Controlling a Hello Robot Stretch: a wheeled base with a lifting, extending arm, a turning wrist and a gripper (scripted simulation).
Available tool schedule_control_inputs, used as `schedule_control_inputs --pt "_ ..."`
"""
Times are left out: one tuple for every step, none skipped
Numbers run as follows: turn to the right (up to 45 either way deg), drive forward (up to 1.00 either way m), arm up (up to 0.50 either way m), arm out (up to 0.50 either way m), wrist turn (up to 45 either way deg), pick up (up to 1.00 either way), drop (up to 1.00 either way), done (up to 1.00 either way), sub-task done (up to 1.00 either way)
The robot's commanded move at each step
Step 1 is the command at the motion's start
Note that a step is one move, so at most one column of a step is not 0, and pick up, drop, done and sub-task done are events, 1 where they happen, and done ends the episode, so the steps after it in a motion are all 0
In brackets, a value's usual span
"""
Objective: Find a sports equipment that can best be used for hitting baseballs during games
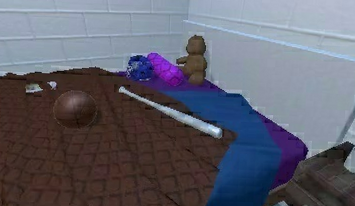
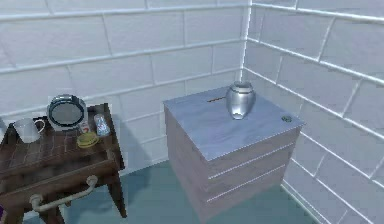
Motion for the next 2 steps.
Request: schedule_control_inputs --pt "-9.0 0.00 0.00 0.00 0.0 0.00 0.00 0.00 0.00" --pt "0.0 0.00 0.00 0.00 0.0 0.00 0.00 1.00 0.00"
